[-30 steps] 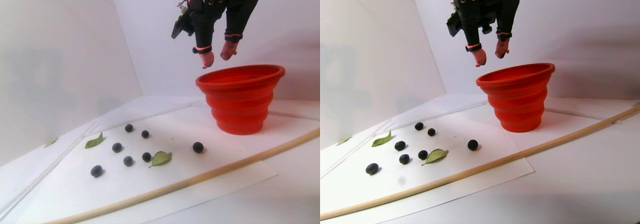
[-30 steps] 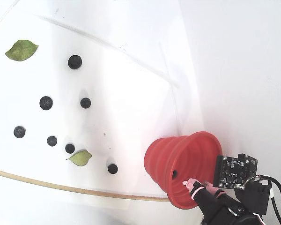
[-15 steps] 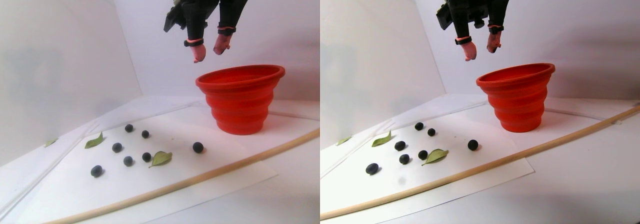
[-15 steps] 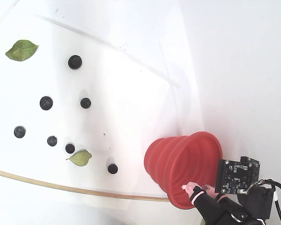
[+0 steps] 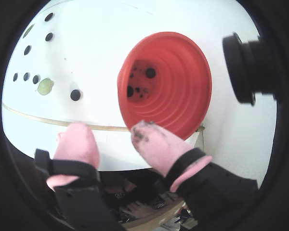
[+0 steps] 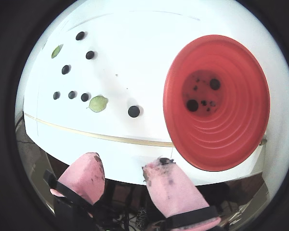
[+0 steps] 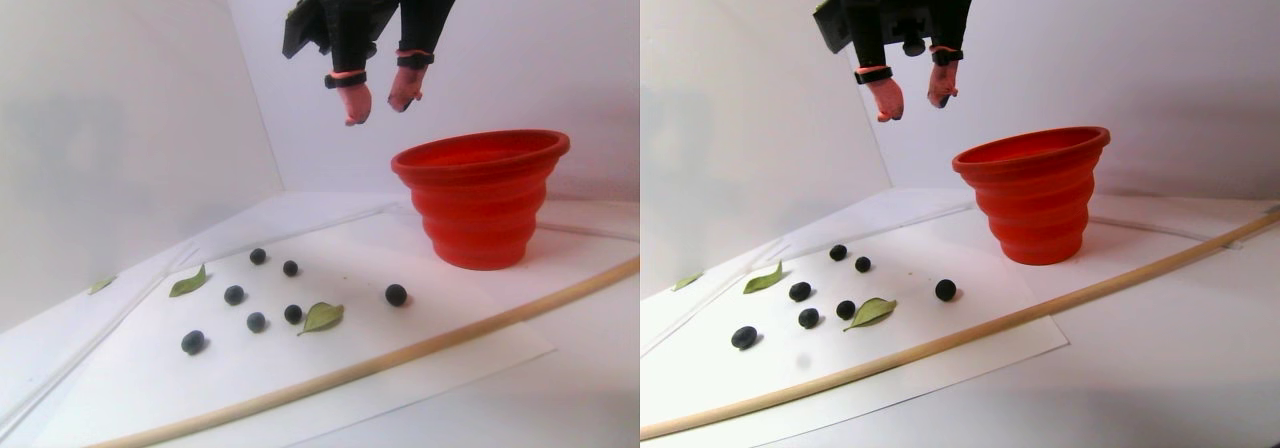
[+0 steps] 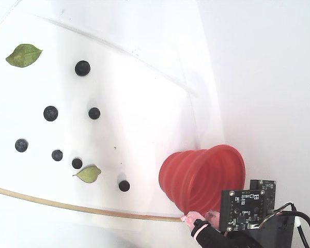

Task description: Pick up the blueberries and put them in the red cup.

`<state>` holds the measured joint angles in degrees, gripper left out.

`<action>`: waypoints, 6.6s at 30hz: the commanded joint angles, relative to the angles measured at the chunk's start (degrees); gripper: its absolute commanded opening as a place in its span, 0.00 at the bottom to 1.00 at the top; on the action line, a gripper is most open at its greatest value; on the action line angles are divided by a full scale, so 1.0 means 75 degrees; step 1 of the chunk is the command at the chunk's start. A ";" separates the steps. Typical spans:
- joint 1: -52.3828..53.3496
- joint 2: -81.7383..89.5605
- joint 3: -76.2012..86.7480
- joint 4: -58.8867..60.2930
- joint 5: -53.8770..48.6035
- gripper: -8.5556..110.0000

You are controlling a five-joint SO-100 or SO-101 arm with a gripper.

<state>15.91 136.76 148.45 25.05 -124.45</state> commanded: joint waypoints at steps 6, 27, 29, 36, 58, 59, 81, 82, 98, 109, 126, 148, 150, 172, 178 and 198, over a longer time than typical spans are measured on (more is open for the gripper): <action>-0.0340 0.0305 0.0129 -0.0187 -0.0187 0.21; -0.0645 -0.2648 -0.0176 -0.2566 -0.0656 0.20; -0.0645 -0.2941 -0.0223 -0.2813 -0.0762 0.20; -0.0645 -0.4020 -0.0422 -0.3703 -0.1008 0.20; -0.0633 -0.5742 -0.0727 -0.4898 -0.1453 0.20; -0.0645 -0.5824 -0.0762 -0.4922 -0.1465 0.20; -0.0492 -0.7711 -0.1547 -0.6059 -0.1922 0.20; -0.0480 -0.7770 -0.1570 -0.6094 -0.1945 0.20; -0.0305 -0.8344 -0.1980 -0.6223 -0.2332 0.20; -0.0199 -0.8742 -0.2133 -0.6469 -0.2566 0.20; -0.0012 -0.9070 -0.2344 -0.6527 -0.2977 0.20; 0.0070 -0.9504 -0.2449 -0.6703 -0.3164 0.19; 0.0070 -0.9516 -0.2449 -0.6703 -0.3164 0.19; 0.0047 -0.9398 -0.2367 -0.6551 -0.3059 0.17; -0.0082 -0.8977 -0.2344 -0.6199 -0.2801 0.16; -0.0469 -0.7605 -0.2180 -0.5262 -0.2098 0.16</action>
<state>13.97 73.48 130.96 -15.12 -140.62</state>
